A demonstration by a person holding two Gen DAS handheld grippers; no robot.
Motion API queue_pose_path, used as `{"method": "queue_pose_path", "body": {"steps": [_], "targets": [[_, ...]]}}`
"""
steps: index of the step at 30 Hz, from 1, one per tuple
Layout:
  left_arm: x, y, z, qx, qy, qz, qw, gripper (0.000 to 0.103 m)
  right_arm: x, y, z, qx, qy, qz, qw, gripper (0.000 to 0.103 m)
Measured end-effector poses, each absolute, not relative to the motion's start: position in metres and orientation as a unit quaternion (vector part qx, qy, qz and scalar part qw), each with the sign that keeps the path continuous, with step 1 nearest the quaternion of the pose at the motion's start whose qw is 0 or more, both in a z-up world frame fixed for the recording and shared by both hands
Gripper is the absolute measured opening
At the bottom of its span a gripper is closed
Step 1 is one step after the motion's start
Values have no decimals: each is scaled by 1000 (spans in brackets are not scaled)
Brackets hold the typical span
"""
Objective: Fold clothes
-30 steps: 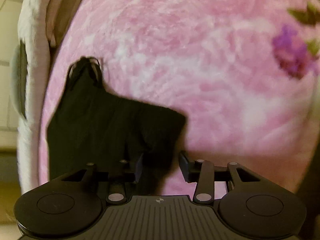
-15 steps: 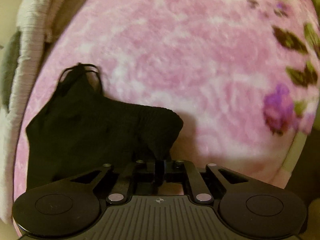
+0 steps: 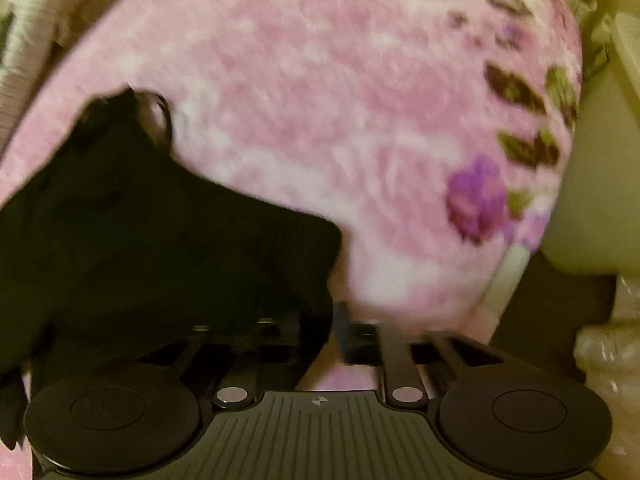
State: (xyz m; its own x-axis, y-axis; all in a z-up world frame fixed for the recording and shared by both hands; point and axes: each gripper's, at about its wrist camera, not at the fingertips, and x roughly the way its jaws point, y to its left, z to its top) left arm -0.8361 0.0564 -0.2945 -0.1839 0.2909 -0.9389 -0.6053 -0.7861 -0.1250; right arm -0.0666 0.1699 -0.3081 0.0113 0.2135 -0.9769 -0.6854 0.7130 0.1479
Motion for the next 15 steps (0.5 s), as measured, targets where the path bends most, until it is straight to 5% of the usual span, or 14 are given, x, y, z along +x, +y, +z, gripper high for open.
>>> {"method": "queue_pose_path", "body": {"steps": [5, 10, 15], "targets": [[-831, 68, -263, -546, 222, 758, 280, 19, -70, 187, -275, -275, 588, 295, 701, 44], [-796, 108, -235, -538, 245, 718, 367, 20, -94, 225, -233, -272, 528, 381, 709, 44], [-754, 189, -243, -543, 234, 664, 458, 21, -136, 287, -257, -244, 571, 460, 635, 44]]}}
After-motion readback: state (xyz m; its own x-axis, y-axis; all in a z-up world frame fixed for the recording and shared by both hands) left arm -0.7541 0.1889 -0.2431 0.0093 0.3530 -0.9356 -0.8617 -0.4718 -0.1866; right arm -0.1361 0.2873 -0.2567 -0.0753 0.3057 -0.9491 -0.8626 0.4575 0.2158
